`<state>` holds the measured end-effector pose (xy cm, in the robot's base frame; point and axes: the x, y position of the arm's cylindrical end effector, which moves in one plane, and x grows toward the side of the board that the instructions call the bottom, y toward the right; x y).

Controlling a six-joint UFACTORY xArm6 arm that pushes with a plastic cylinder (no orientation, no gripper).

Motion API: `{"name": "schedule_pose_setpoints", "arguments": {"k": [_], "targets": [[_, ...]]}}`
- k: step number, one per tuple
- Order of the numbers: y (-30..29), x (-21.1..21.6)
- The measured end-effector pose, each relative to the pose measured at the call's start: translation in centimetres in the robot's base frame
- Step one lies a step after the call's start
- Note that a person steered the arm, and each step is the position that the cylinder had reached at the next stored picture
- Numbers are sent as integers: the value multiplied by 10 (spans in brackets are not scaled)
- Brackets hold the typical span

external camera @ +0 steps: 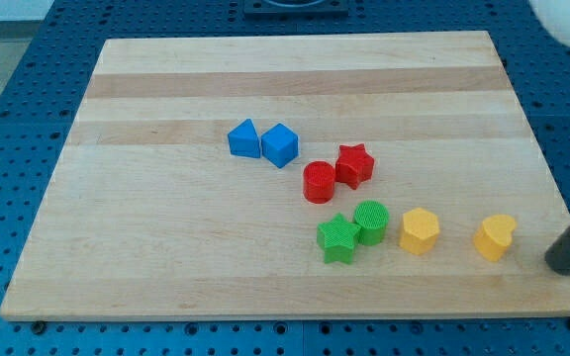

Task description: Push the yellow heart cloiser to the yellow hexagon

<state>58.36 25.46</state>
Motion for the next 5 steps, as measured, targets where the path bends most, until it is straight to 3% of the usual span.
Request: {"name": "schedule_pose_setpoints", "arguments": {"k": [1,3,5], "targets": [[-34,-7],[-66,-99],[-38,-62]]}}
